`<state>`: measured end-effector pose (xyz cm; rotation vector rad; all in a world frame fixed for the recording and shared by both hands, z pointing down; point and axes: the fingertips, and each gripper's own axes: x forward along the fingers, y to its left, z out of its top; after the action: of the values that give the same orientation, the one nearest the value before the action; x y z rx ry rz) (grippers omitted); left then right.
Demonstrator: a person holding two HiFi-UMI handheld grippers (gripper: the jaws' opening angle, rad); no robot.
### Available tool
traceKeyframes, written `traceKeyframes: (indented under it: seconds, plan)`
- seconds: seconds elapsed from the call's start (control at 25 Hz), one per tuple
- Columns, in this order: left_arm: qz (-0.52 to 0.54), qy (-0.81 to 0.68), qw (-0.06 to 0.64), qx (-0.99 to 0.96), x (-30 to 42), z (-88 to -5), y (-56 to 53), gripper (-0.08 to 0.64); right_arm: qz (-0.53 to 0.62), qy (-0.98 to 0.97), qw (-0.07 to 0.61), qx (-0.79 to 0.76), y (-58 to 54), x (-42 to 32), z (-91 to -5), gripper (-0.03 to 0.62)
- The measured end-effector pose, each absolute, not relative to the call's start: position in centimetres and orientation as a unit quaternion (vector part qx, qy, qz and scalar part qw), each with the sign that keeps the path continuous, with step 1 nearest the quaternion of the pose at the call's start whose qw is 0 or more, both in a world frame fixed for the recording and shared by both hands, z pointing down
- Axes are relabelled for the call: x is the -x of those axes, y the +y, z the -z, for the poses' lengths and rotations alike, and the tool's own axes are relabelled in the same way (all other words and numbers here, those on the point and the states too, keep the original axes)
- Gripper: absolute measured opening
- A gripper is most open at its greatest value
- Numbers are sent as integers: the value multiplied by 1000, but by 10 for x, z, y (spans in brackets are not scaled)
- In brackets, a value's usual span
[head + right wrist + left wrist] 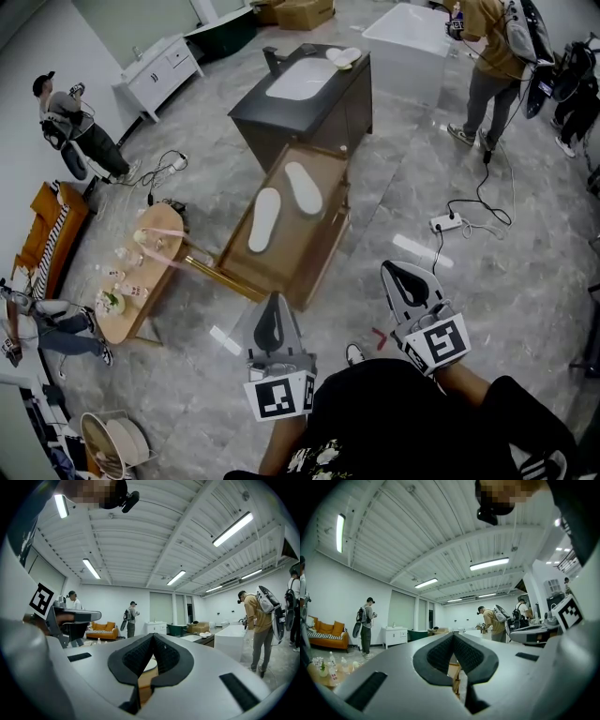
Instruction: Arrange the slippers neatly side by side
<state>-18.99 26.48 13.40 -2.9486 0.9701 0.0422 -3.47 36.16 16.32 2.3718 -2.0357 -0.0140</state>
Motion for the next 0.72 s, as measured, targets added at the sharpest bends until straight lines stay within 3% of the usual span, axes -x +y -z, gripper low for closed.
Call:
traceKeyframes:
  seconds: [0.52, 0.72]
  plan:
    - [-20, 293, -1, 956, 194, -149, 242, 2, 1, -628, 18, -778, 355, 39, -177, -2]
    - [-27, 288, -39, 957, 198, -160, 239, 2, -1, -623, 30, -782, 359, 44, -179, -2]
